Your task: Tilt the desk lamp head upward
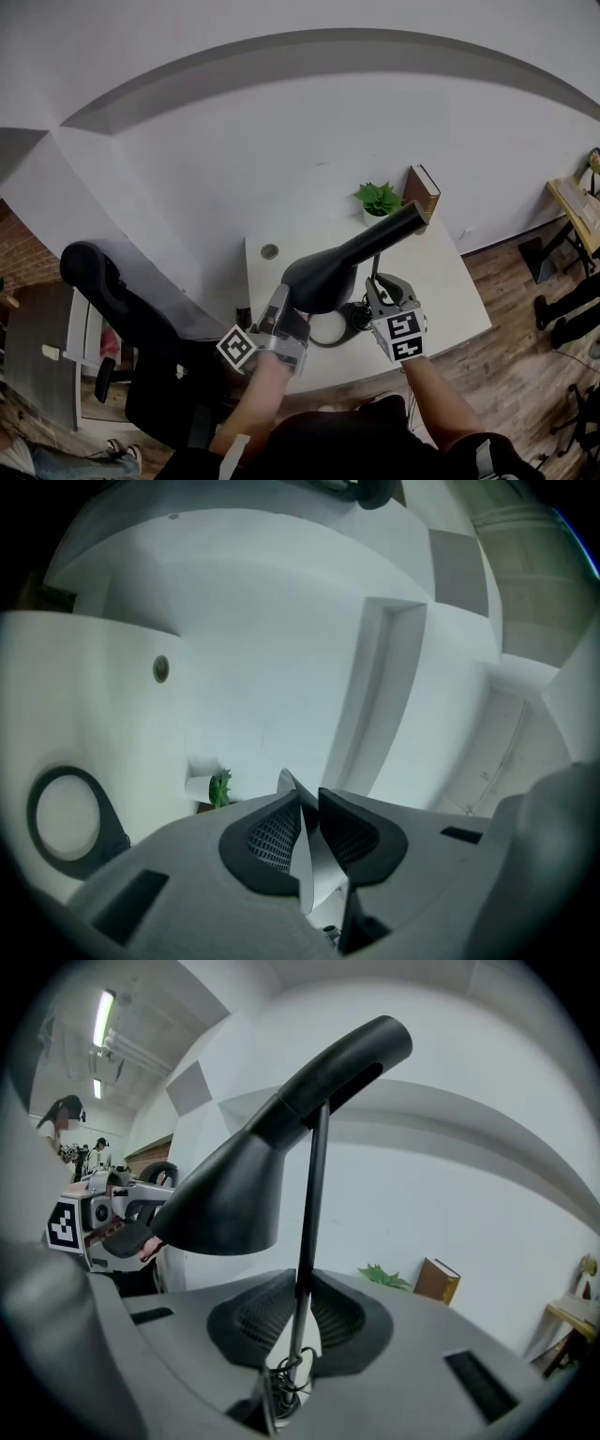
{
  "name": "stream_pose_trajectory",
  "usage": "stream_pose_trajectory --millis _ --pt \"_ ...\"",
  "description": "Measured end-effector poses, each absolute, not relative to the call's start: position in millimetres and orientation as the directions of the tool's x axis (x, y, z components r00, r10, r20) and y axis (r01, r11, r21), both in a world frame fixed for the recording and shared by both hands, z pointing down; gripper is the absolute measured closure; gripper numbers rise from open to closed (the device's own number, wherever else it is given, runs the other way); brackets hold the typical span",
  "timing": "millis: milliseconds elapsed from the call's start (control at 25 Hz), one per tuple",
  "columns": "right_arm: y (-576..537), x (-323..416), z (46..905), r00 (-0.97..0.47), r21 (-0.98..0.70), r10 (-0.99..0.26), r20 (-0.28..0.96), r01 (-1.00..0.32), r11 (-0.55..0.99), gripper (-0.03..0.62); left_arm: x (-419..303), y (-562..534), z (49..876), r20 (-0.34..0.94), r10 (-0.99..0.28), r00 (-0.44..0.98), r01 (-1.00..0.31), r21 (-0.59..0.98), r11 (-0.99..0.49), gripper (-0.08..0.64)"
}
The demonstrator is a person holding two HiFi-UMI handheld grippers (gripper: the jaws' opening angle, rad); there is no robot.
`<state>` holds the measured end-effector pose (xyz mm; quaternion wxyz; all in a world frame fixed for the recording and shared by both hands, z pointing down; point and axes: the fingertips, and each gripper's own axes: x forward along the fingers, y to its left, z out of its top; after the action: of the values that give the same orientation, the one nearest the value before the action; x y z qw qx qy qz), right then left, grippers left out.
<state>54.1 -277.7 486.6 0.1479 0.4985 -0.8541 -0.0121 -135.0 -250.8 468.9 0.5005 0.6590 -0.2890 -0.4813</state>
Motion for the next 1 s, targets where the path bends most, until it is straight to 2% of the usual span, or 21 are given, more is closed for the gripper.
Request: stream_pose_trajectory --millis 440,760,1000 --pt "-275.0 51.7 486.3 -0.442 0.194 -0.864 0.242 -0.85 0.489 0.55 -169.6 -242.0 402.2 -0.434 -0.83 0.349 -0.104 0.863 -0.495 0.502" --pt "-275.9 50.9 485.9 -0.467 0.225 -0.854 0.229 -0.828 0.513 0.548 -179.0 -240.2 366.2 -0.49 -0.799 0.349 -0.134 0.817 -0.56 0.503" --pt "-272.4 52.9 487.0 -0.48 0.168 -0.855 0.197 -0.842 0.512 0.552 -179.5 -235.5 338.4 -0.515 -0.783 0.35 -0.2 0.775 -0.599 0.502"
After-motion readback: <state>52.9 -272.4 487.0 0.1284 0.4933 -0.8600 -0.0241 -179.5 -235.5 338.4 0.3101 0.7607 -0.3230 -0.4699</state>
